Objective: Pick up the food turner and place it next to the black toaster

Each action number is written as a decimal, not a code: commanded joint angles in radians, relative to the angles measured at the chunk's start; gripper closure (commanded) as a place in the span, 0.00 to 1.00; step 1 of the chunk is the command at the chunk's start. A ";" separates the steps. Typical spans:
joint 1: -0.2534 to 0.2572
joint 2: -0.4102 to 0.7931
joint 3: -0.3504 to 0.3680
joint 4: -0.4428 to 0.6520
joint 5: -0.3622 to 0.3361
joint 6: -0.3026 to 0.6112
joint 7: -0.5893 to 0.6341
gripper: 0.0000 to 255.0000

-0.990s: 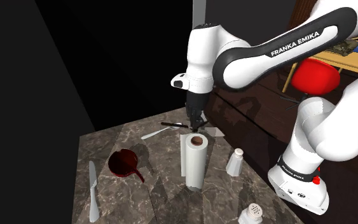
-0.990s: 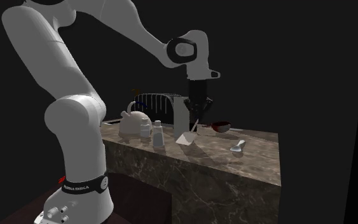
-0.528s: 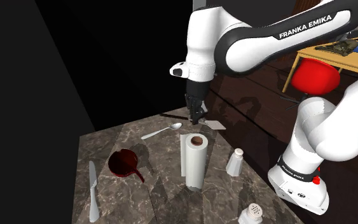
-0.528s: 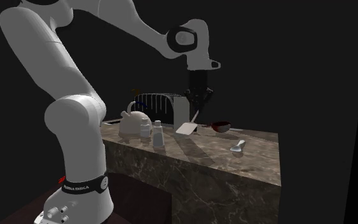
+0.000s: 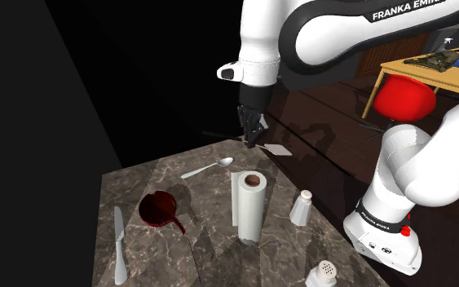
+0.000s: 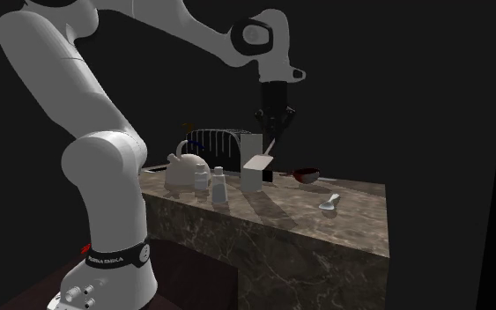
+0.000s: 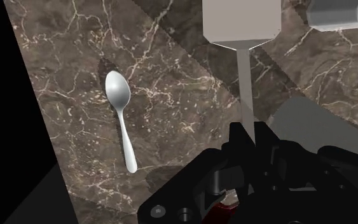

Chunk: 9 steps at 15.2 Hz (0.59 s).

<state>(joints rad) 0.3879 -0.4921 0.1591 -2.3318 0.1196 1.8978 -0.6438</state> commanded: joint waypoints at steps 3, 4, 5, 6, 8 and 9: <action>-0.002 0.001 -0.004 0.054 -0.004 -0.054 0.002 1.00; -0.003 0.001 -0.005 0.067 -0.004 -0.067 0.002 1.00; -0.003 0.001 -0.006 0.081 -0.005 -0.080 0.003 1.00; -0.003 0.001 -0.006 0.095 -0.006 -0.094 0.003 1.00; -0.004 0.003 -0.008 0.123 -0.007 -0.120 0.005 1.00; -0.004 0.004 -0.008 0.137 -0.008 -0.134 0.006 1.00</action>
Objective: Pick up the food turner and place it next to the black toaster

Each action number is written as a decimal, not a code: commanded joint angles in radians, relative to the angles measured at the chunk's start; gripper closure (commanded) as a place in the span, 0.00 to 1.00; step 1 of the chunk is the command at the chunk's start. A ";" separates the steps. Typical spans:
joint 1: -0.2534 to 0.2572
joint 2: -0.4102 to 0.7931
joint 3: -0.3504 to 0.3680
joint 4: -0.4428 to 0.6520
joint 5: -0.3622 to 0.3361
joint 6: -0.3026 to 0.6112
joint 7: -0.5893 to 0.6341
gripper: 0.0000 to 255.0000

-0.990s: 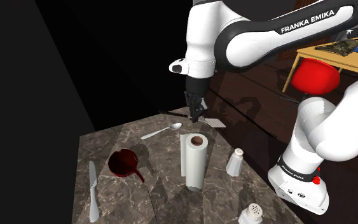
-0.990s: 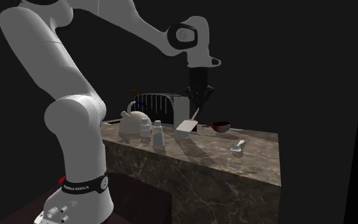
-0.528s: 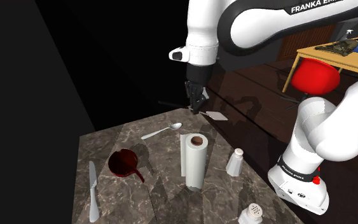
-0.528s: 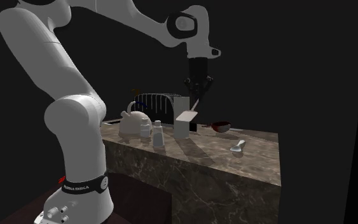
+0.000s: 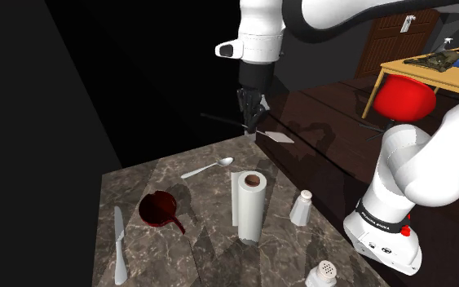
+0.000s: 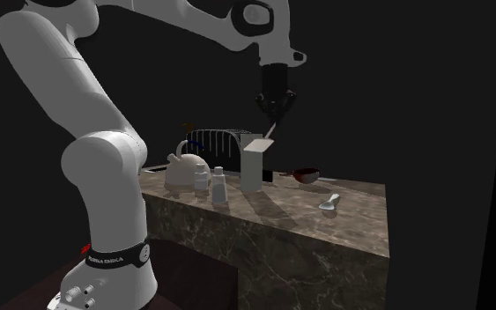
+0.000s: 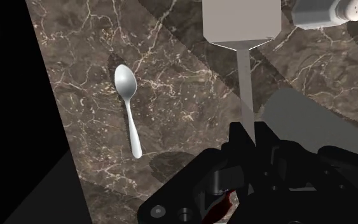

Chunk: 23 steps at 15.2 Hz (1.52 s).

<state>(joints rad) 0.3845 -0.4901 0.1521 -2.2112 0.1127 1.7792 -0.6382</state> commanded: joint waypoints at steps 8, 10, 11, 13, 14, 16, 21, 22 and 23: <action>-0.004 0.018 -0.006 0.137 -0.007 -0.120 0.006 1.00; -0.004 0.024 -0.007 0.170 -0.008 -0.146 0.008 1.00; -0.005 0.027 -0.007 0.186 -0.009 -0.159 0.009 1.00; 0.003 0.008 0.006 0.176 -0.001 -0.167 0.028 1.00; 0.011 -0.012 0.020 0.161 0.007 -0.170 0.047 1.00; 0.027 -0.049 0.048 0.136 0.025 -0.178 0.087 1.00; 0.068 -0.126 0.125 0.093 0.076 -0.199 0.189 1.00; 0.076 -0.139 0.142 0.088 0.087 -0.203 0.211 1.00; 0.085 -0.151 0.158 0.084 0.098 -0.208 0.232 1.00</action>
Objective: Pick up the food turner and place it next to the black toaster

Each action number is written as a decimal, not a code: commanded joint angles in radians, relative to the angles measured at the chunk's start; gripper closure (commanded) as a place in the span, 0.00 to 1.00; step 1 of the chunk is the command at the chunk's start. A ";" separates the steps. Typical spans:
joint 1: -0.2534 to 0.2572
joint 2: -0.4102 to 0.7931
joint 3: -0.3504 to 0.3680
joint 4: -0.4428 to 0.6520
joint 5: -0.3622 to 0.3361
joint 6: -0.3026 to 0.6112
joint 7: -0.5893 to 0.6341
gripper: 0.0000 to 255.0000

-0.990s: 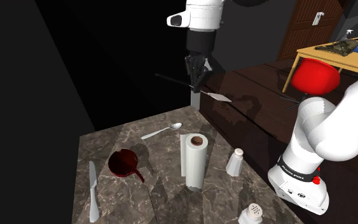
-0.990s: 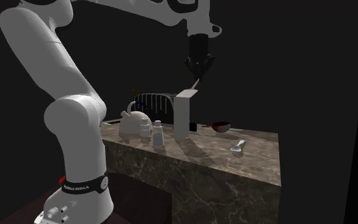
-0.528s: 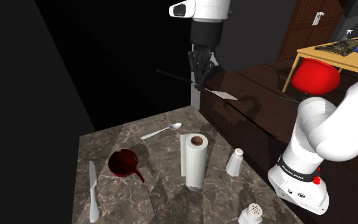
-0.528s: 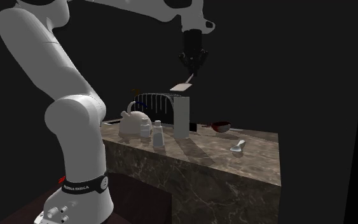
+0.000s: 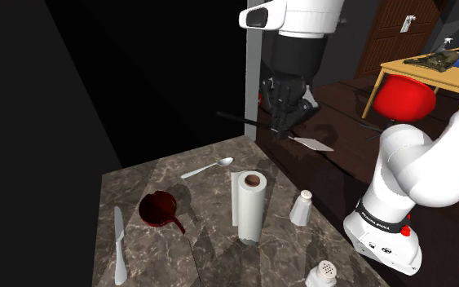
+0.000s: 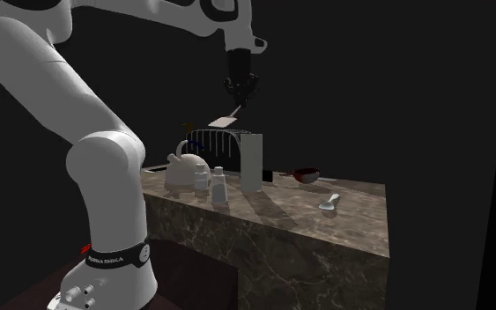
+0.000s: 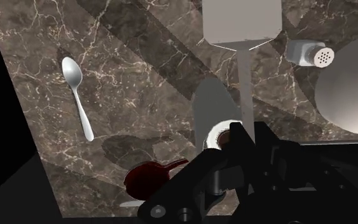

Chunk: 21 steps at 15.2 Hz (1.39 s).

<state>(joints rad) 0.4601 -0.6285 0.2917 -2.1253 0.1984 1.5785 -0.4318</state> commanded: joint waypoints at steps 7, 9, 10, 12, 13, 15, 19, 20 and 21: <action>0.061 -0.068 0.143 -0.001 0.093 -0.034 0.183 1.00; 0.073 -0.074 0.181 0.009 0.116 -0.039 0.230 1.00; 0.079 -0.076 0.201 0.016 0.127 -0.042 0.253 1.00; 0.088 -0.077 0.242 0.032 0.148 -0.046 0.301 1.00; 0.092 -0.075 0.263 0.042 0.159 -0.048 0.326 1.00; 0.098 -0.069 0.306 0.065 0.178 -0.050 0.375 1.00; 0.101 -0.045 0.399 0.123 0.211 -0.052 0.475 1.00; 0.099 -0.037 0.424 0.140 0.217 -0.051 0.501 1.00; 0.097 -0.027 0.450 0.158 0.223 -0.051 0.527 1.00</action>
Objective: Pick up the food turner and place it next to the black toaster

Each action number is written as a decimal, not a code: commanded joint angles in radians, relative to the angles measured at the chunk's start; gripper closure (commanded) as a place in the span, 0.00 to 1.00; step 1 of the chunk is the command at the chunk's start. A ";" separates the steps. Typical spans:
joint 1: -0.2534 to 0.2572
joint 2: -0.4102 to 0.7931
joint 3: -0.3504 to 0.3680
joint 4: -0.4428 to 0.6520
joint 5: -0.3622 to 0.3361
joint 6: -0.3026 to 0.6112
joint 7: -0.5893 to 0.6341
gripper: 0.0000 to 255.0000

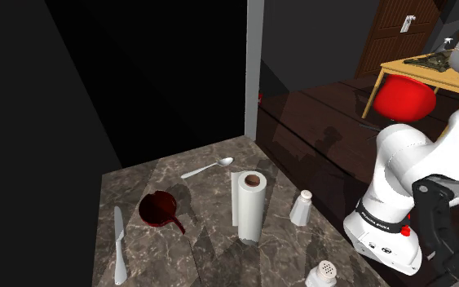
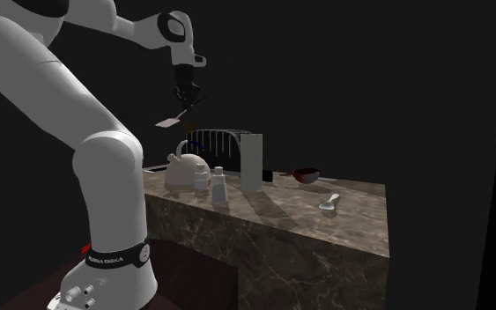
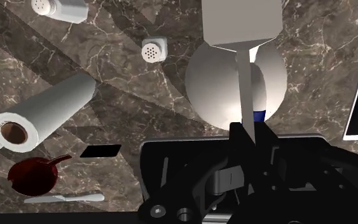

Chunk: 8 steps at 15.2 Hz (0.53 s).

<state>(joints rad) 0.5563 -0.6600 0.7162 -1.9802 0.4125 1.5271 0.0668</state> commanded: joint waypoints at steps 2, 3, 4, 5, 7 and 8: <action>-0.008 0.026 0.080 0.053 0.018 0.002 0.081 1.00; -0.015 0.038 0.109 0.074 0.021 0.003 0.108 1.00; -0.022 0.052 0.140 0.097 0.024 0.004 0.135 1.00; -0.032 0.066 0.172 0.121 0.025 0.006 0.162 1.00; -0.058 0.097 0.243 0.172 0.024 0.008 0.219 1.00; -0.074 0.114 0.282 0.200 0.021 0.010 0.247 1.00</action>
<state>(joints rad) 0.4965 -0.5617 0.9539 -1.8060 0.4321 1.5319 0.2781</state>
